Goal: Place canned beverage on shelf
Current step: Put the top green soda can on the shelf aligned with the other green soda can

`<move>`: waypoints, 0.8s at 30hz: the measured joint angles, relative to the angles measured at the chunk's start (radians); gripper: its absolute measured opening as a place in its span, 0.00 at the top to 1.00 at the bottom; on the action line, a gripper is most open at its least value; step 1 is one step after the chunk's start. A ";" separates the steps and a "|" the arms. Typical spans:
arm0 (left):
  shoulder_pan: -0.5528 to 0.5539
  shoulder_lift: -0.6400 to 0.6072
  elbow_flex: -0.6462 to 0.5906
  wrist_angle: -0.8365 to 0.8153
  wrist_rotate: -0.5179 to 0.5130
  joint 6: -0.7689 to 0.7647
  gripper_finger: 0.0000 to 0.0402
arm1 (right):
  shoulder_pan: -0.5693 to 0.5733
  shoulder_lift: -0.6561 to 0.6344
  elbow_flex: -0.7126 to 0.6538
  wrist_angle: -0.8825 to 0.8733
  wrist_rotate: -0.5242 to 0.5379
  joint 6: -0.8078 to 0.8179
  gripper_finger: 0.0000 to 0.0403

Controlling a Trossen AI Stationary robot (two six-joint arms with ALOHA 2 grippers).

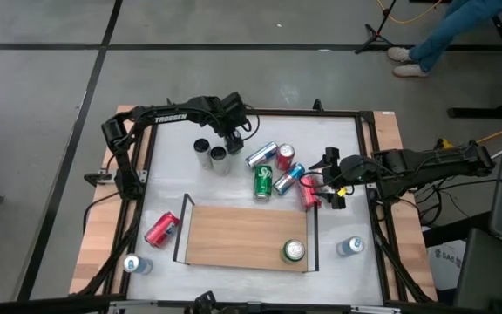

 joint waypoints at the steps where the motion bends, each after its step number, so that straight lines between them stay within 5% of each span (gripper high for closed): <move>1: 0.000 0.000 0.000 0.000 -0.001 -0.026 0.03 | 0.000 0.000 0.000 0.000 0.000 0.000 0.09; 13: 0.000 0.000 0.000 0.000 -0.026 -0.370 0.03 | 0.000 0.000 0.000 0.000 0.000 0.000 0.09; 24: -0.020 0.000 0.000 0.000 -0.031 -0.391 0.03 | 0.000 0.000 0.000 0.000 0.000 0.000 0.09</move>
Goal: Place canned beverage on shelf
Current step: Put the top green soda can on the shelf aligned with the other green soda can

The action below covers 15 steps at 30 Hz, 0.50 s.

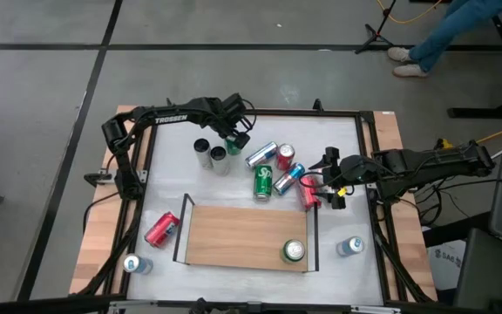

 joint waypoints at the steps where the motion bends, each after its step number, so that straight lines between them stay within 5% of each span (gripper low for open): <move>1: -0.005 0.000 0.000 0.000 -0.003 -0.004 0.03 | 0.000 0.000 0.000 0.000 0.000 0.000 0.09; 15: -0.088 0.001 0.000 -0.011 -0.184 -0.213 0.03 | 0.000 0.000 0.000 0.000 0.000 0.000 0.09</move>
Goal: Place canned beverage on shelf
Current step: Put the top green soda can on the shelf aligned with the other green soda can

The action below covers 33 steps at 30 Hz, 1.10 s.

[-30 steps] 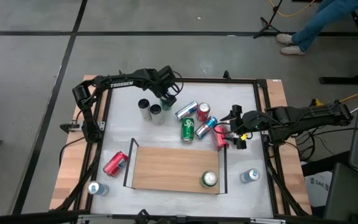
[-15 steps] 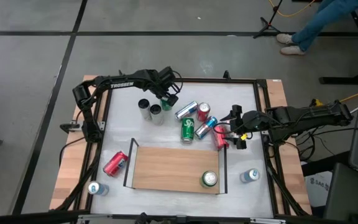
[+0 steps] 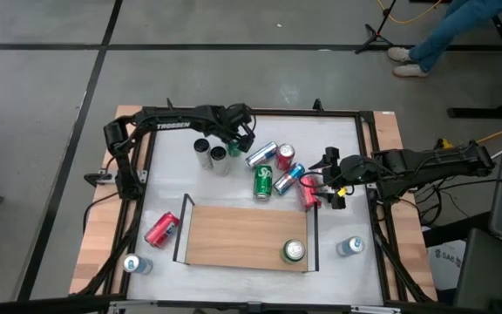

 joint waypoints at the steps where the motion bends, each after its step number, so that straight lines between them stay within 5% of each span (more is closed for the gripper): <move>1: -0.002 0.000 0.000 -0.006 -0.004 -0.013 0.03 | 0.000 0.000 0.000 0.000 0.000 0.000 0.09; 12: -0.003 0.000 0.000 -0.052 -0.028 -0.049 0.05 | 0.000 0.000 0.000 0.000 0.000 0.000 0.09; 20: -0.003 0.000 0.000 -0.049 -0.028 -0.031 0.24 | 0.000 0.000 0.000 0.000 0.000 0.000 0.09; 24: 0.001 0.000 0.000 -0.021 -0.021 0.074 0.30 | 0.000 0.000 0.000 0.000 0.000 0.000 0.09; 33: 0.050 0.000 0.000 0.005 0.131 0.488 0.28 | 0.000 0.000 0.000 0.000 0.000 0.000 0.09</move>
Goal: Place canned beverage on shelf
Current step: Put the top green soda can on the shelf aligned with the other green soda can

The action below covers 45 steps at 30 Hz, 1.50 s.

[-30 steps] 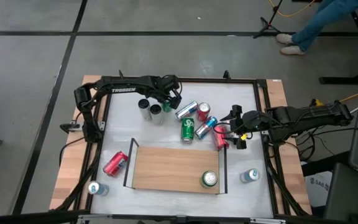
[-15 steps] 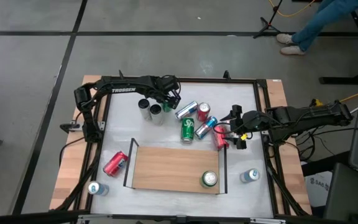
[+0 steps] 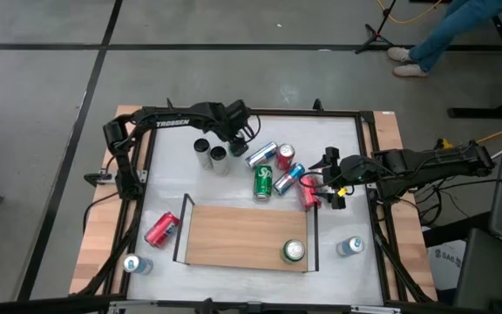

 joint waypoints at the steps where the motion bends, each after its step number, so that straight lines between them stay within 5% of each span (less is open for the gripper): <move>1: 0.007 0.000 0.000 0.000 0.021 0.053 0.28 | 0.000 0.000 0.000 0.000 0.000 0.000 0.09; 12: 0.042 0.000 0.000 0.005 0.092 0.464 0.28 | 0.000 0.000 0.000 0.000 0.000 0.000 0.09; 45: 0.023 -0.001 0.000 0.032 0.056 0.351 0.09 | 0.000 0.000 0.000 -0.001 0.000 0.000 0.09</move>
